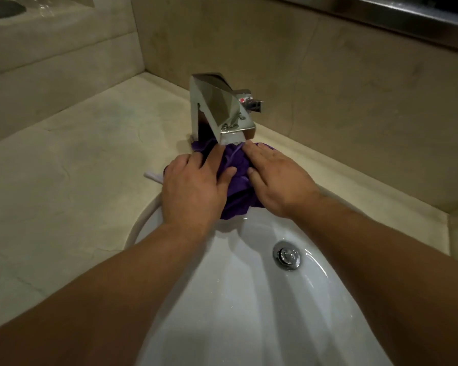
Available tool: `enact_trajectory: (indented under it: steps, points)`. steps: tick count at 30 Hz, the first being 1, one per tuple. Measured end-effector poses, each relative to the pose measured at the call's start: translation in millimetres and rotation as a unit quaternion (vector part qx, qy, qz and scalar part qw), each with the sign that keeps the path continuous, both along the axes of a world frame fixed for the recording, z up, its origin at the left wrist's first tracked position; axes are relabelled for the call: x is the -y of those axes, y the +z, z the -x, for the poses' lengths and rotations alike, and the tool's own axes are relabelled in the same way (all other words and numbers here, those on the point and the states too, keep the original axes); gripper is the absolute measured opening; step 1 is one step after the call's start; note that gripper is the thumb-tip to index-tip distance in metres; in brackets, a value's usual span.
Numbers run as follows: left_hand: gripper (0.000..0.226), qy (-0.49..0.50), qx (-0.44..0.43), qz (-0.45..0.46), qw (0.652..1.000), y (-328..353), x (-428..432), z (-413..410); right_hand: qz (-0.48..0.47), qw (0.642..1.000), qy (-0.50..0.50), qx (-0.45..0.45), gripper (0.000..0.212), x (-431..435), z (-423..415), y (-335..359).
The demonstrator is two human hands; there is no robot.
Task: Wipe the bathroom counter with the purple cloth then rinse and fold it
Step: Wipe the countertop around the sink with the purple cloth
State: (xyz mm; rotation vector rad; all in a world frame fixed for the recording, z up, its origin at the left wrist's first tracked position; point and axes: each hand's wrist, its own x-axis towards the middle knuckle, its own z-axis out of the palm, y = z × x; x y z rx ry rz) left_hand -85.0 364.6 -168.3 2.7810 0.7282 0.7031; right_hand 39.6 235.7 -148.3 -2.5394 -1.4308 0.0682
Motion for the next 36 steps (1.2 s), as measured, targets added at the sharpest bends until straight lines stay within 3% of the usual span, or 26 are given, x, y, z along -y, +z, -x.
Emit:
enact_trajectory:
  steps: [5, 10, 14, 22, 25, 26, 28, 30, 33, 34, 36]
  points:
    - [0.055, -0.011, -0.009, -0.030, 0.999, 6, 13, -15, -0.007, 1.000, -0.021, -0.010, 0.052, 24, -8, 4]
    - [0.052, -0.039, -0.039, 0.055, 0.997, 12, 39, -39, 0.030, 0.996, -0.080, 0.007, 0.062, 59, -20, -1]
    - [0.049, -0.113, -0.049, 0.048, 0.991, 14, 52, -63, 0.018, 0.987, -0.154, 0.039, 0.070, 82, -12, -8]
    - [0.045, -0.251, -0.096, 0.075, 0.960, 27, 94, -107, 0.092, 0.953, -0.284, 0.057, 0.091, 129, -3, -6]
    - [0.045, -0.330, -0.117, 0.101, 0.931, 29, 123, -126, 0.197, 0.942, -0.260, 0.074, 0.103, 158, -5, 6]
    - [0.044, -0.360, -0.123, 0.099, 0.920, 31, 131, -131, 0.226, 0.933, -0.274, 0.058, 0.101, 168, -7, 13]
    - [0.039, -0.409, -0.079, 0.022, 0.909, 38, 143, -135, 0.233, 0.901, -0.367, -0.008, 0.070, 180, -6, 36]
    - [0.031, -0.386, 0.008, -0.076, 0.919, 40, 151, -135, 0.223, 0.887, -0.403, -0.034, 0.057, 183, -5, 53]
    - [0.023, -0.280, 0.012, -0.047, 0.959, 41, 164, -126, 0.119, 0.919, -0.377, -0.004, 0.049, 175, 6, 56]
    - [0.025, -0.273, 0.002, -0.010, 0.962, 38, 165, -121, 0.098, 0.927, -0.361, -0.006, 0.051, 173, 13, 49]
    - [0.038, -0.308, -0.018, 0.039, 0.950, 26, 158, -113, 0.132, 0.926, -0.350, -0.041, 0.083, 166, 30, 26]
